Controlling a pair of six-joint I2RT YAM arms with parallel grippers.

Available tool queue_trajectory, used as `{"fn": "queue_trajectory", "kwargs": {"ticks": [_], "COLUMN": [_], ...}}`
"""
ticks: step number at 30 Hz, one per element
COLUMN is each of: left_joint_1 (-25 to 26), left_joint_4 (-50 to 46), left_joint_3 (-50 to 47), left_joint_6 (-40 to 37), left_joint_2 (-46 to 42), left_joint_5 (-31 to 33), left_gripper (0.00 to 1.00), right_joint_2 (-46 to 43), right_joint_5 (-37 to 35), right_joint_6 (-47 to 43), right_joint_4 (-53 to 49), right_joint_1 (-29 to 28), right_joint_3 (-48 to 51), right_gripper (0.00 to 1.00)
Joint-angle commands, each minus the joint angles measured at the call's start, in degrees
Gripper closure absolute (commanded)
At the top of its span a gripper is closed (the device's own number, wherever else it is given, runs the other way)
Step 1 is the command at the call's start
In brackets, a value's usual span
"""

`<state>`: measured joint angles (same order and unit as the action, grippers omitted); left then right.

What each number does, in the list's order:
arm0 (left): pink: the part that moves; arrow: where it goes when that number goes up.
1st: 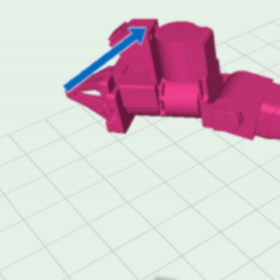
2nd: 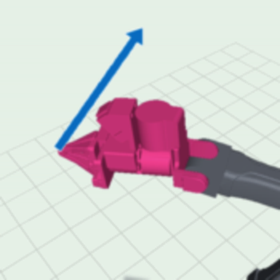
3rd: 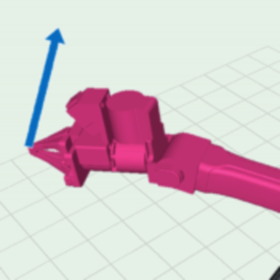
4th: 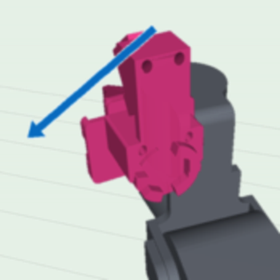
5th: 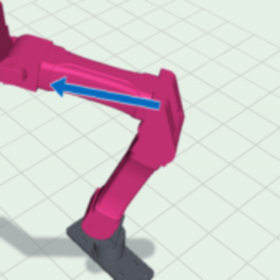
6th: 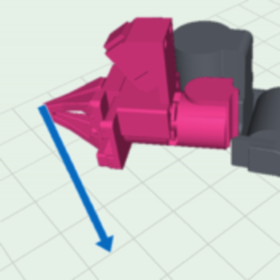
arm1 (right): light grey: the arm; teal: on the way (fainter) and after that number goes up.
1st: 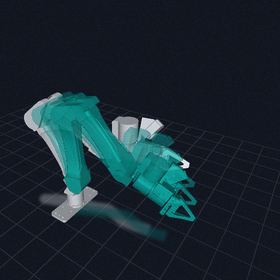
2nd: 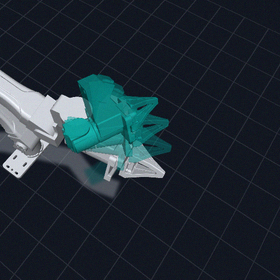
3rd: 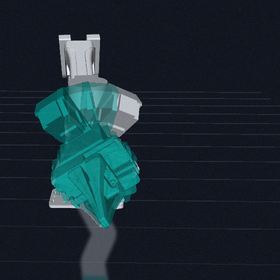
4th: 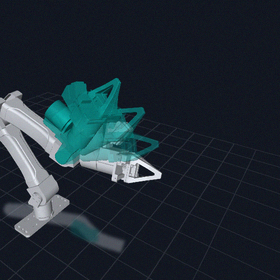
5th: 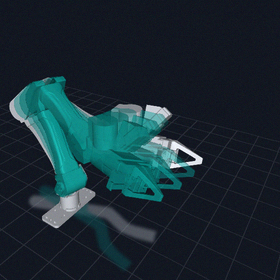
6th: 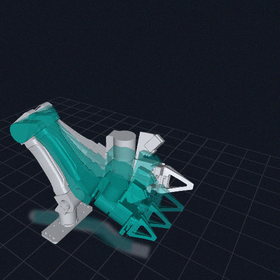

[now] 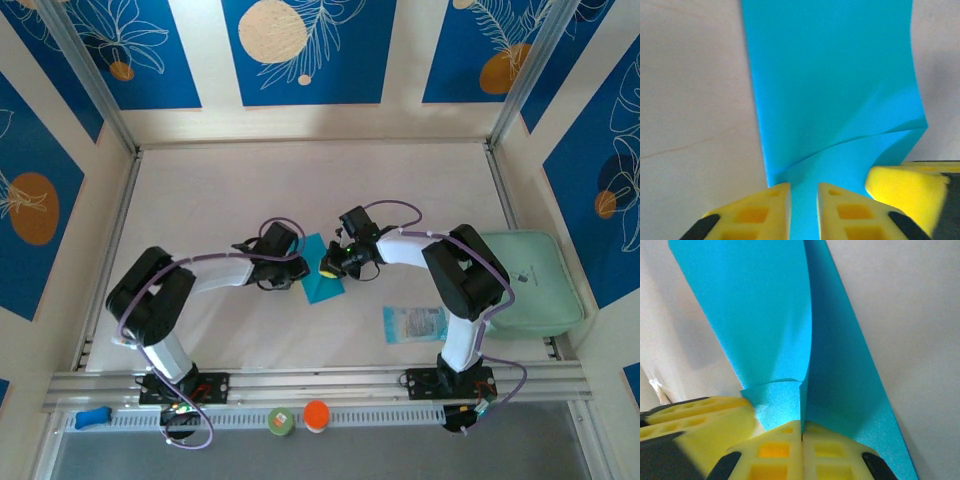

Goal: Fold a paper plane with a square sheet of paper (pick it up from the middle)

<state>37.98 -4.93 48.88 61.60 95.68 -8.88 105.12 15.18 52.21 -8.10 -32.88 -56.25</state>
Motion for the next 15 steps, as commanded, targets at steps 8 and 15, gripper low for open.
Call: {"fn": "queue_trajectory", "kwargs": {"ticks": [8,15], "left_joint_1": [-6.62,-6.04], "left_joint_4": [4.62,14.55], "left_joint_3": [-8.8,-13.7], "left_joint_6": [-0.42,4.98], "left_joint_2": [-20.32,-27.06], "left_joint_5": [-3.32,-5.55], "left_gripper": [0.21,0.0], "right_joint_2": [-9.31,-11.52], "right_joint_5": [10.45,20.42], "right_joint_6": [-0.34,8.83], "right_joint_4": [7.44,15.81], "right_joint_1": [5.45,9.05], "right_joint_3": [1.05,1.39], "right_gripper": [1.0,1.0]}}
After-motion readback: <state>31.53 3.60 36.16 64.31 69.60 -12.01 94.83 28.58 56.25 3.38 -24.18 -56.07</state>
